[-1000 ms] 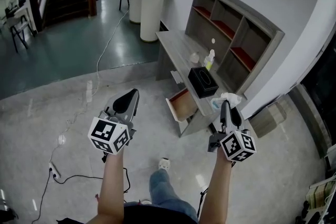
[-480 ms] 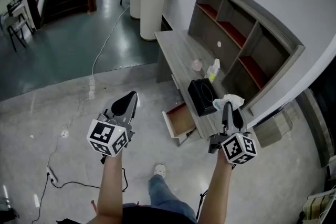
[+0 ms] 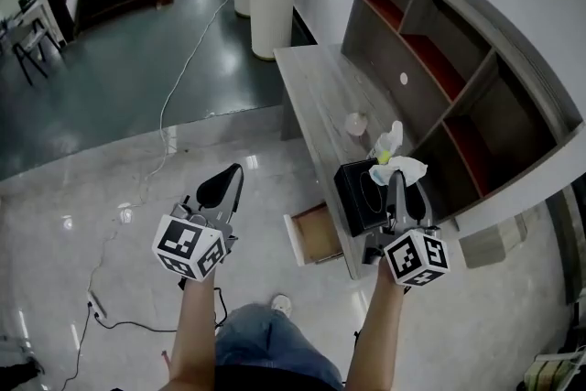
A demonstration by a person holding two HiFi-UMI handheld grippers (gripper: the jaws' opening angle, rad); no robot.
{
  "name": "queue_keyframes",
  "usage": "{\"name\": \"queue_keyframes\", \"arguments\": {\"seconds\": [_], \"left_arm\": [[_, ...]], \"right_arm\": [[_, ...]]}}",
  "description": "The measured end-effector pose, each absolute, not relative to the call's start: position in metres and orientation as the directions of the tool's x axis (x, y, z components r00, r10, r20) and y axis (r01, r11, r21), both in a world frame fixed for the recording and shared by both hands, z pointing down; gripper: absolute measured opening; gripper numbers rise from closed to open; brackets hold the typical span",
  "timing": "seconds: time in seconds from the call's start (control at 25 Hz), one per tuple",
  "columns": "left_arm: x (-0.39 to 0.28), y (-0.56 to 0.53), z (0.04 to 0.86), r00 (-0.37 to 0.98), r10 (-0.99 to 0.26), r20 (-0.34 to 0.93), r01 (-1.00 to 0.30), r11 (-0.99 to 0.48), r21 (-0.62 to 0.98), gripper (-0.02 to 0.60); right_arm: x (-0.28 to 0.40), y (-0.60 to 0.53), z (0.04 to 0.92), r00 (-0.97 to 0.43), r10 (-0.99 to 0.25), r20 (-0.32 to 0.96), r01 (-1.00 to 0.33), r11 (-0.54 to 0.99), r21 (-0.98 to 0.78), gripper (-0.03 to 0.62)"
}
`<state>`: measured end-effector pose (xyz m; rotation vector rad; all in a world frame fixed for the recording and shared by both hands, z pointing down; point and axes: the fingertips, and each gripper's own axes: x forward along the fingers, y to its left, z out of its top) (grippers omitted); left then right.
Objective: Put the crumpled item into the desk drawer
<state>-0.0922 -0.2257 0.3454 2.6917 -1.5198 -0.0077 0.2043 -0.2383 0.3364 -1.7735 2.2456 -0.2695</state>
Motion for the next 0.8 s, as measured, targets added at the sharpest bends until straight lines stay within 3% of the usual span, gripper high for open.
{"name": "queue_keyframes", "arguments": {"seconds": [0.36, 0.8], "left_arm": [[-0.075, -0.283, 0.388, 0.570, -0.818, 0.081, -0.821, -0.561, 0.107, 0.000], [-0.068, -0.274, 0.567, 0.623, -0.721, 0.304, -0.782, -0.567, 0.258, 0.000]], "right_arm": [[0.175, -0.286, 0.392, -0.201, -0.974, 0.104, -0.972, 0.185, -0.146, 0.098], [0.108, -0.257, 0.604, -0.047, -0.866, 0.497, -0.996, 0.076, 0.037, 0.098]]}}
